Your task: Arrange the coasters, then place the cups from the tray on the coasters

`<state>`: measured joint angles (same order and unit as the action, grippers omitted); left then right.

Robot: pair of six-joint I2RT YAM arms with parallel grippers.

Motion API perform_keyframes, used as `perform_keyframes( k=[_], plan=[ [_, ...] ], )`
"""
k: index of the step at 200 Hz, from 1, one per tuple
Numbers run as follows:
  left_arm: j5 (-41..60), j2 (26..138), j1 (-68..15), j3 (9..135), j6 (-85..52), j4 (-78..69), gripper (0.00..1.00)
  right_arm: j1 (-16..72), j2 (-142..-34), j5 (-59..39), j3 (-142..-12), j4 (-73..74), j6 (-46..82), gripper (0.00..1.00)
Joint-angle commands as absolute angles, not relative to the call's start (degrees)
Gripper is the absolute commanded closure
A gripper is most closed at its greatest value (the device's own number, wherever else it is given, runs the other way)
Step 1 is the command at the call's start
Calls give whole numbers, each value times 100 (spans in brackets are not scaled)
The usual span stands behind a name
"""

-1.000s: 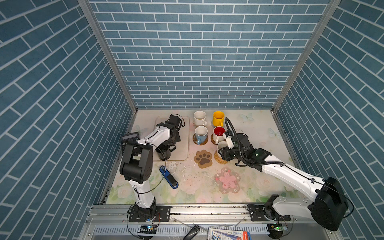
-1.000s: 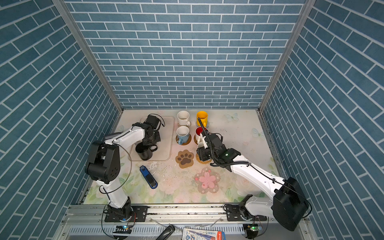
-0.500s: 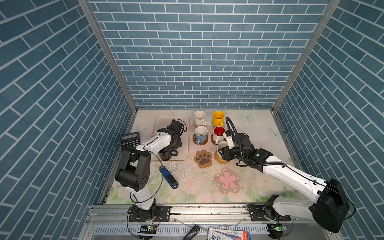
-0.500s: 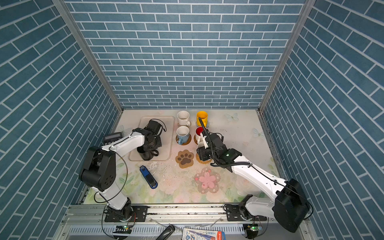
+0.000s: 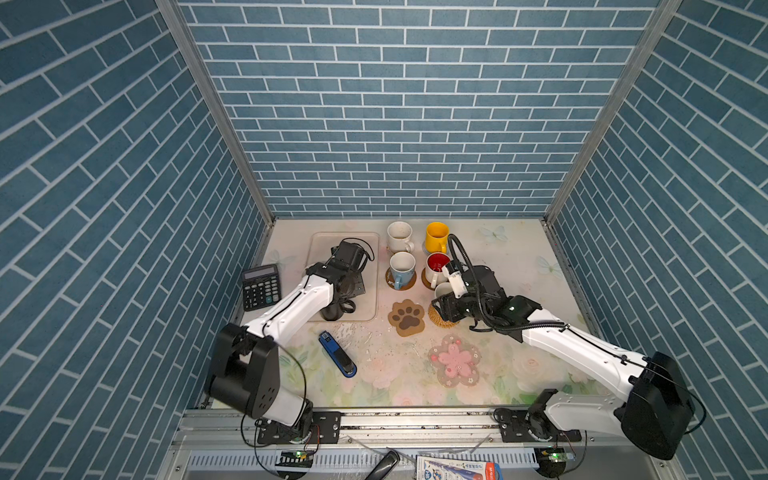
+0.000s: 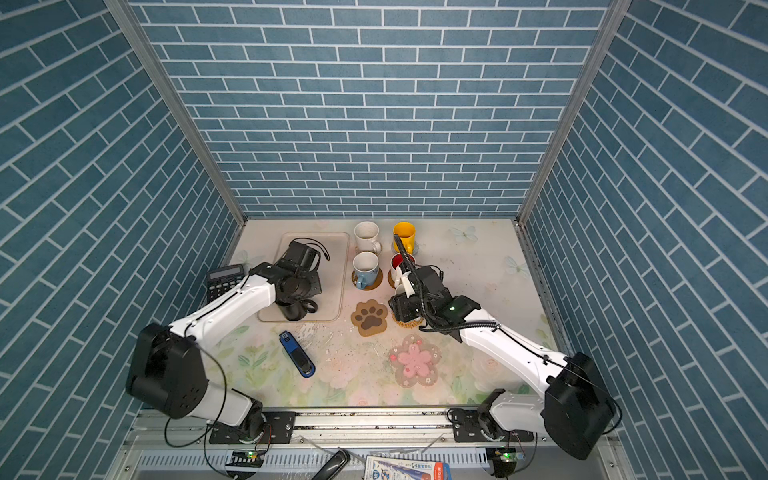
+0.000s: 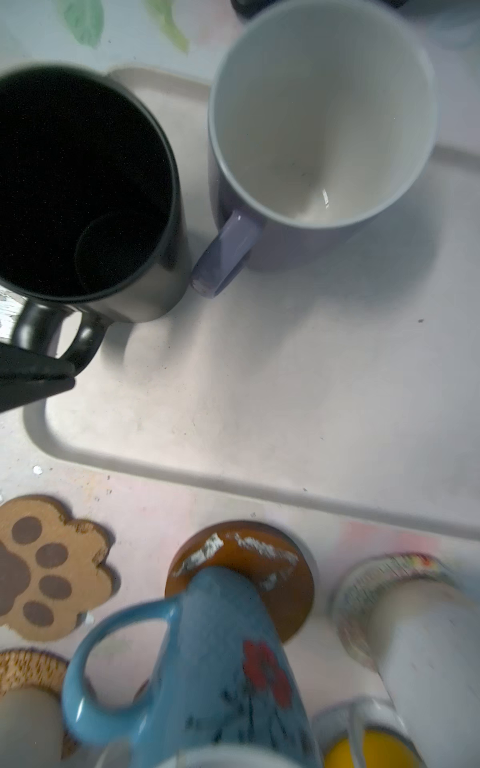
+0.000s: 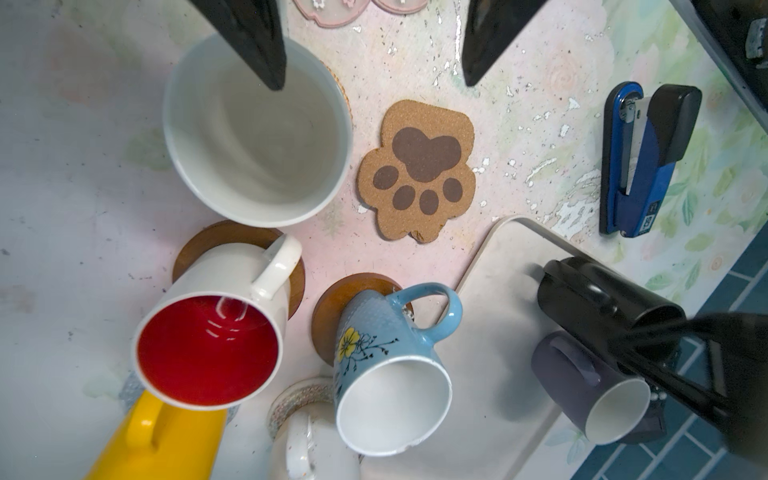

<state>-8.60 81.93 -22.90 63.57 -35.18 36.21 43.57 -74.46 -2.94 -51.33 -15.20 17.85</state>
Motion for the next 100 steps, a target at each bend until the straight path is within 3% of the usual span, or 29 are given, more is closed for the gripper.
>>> perform_keyframes(
  k=[1, 27, 67, 100],
  plan=[
    [-1111, 7607, -2302, 6574, -3467, 3996, 84, 4444, -7848, -676, -5709, -1630, 1423, 30],
    [-1231, 7020, -2251, 6680, -3393, 4328, 53, 4589, -8452, -933, -6341, -1856, 1122, 26],
    [-1251, 6080, -2131, 6321, -3409, 4443, 16, 4792, -9583, -1546, -7502, -2236, 606, 25],
    [-1427, 5449, -2096, 5877, -3327, 4624, 1, 5022, -10527, -1843, -8598, -2644, 9, 23]
  ],
)
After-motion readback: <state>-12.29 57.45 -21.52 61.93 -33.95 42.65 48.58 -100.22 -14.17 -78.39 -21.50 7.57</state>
